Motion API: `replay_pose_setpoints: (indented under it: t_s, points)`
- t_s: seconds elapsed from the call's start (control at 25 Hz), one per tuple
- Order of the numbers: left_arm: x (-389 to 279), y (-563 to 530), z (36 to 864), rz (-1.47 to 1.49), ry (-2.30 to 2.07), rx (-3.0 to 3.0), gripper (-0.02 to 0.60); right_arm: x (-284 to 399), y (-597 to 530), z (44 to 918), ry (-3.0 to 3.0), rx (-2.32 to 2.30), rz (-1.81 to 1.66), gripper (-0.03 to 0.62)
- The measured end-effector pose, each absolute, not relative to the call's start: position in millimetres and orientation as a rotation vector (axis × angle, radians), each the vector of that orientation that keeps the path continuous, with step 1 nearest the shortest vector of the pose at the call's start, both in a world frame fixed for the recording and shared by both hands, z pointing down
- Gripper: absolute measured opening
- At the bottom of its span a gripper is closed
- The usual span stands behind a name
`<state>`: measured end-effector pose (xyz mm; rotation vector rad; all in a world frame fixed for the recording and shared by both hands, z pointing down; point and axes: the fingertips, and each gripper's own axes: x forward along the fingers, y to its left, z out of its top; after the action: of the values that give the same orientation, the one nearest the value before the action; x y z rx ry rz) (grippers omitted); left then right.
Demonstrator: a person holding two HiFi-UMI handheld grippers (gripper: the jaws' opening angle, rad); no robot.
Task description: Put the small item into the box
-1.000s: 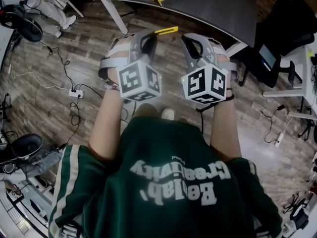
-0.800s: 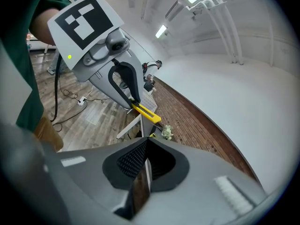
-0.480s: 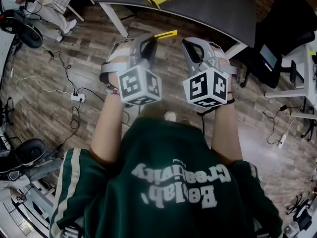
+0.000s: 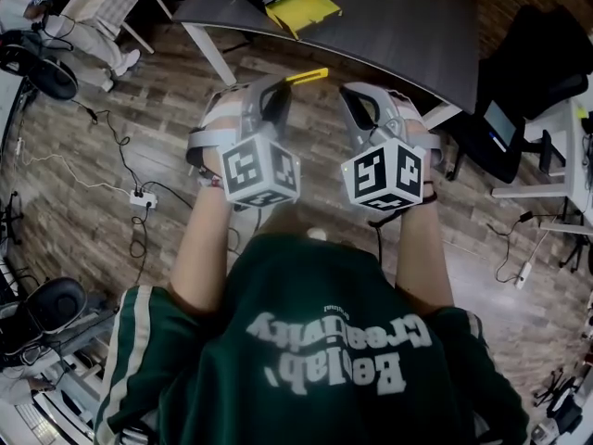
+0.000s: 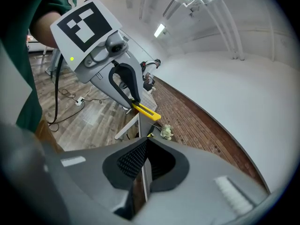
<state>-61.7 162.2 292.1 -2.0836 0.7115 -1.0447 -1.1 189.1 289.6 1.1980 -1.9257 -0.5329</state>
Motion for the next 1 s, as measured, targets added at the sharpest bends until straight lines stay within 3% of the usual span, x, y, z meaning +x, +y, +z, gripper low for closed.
replay_pose_setpoints:
  t_s: [1.0]
  points:
    - [-21.3,-65.3,294.3,-1.052,0.648,-2.139,0.067,27.1,-37.5,288.3,-1.918,1.195,-0.488,0.006]
